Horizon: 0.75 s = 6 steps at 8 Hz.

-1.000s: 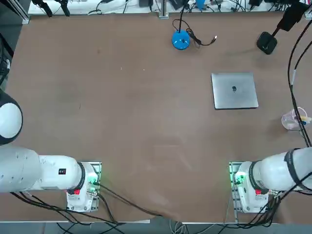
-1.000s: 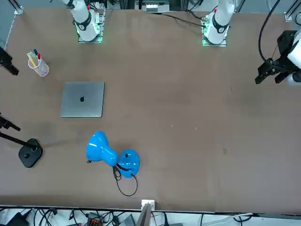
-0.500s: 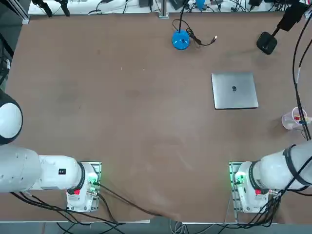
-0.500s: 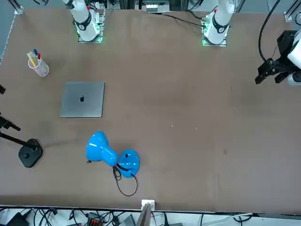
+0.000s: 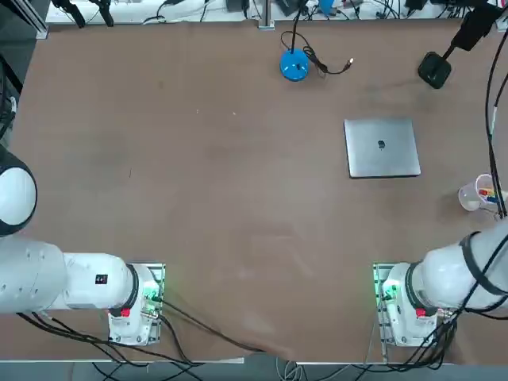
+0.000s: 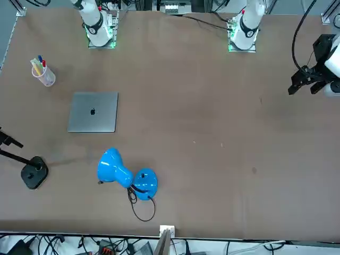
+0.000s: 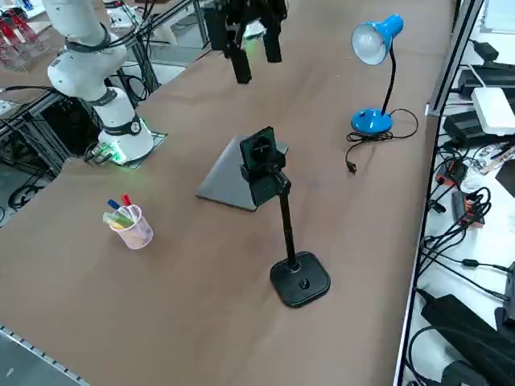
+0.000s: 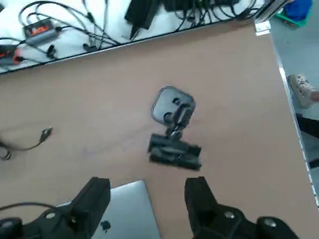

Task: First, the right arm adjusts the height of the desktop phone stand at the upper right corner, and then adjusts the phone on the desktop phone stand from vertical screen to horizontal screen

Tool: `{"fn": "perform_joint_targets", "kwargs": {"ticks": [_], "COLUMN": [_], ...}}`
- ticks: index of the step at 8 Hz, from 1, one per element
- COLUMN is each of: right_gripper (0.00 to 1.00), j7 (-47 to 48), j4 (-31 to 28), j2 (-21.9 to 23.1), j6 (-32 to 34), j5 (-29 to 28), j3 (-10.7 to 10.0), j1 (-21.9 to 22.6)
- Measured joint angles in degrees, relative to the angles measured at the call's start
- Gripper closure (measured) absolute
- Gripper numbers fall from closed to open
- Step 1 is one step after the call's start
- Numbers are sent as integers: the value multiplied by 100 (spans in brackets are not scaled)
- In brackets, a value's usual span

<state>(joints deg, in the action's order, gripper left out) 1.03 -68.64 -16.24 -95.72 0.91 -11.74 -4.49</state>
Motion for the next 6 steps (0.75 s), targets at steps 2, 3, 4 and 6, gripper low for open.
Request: {"fn": "perform_joint_targets", "kwargs": {"ticks": [2, 3, 4, 6], "right_gripper": [16, 22, 23, 26], "j7": [-9, -9, -9, -9], "j4": [210, 253, 273, 287], "j2": [-394, -528, -625, -781], "j6": [-147, -280, -385, -478], "j5": [-2, -3, -14, -132], "j3": [-2, -2, -2, -3], "j1": [-191, -221, -234, -347]}}
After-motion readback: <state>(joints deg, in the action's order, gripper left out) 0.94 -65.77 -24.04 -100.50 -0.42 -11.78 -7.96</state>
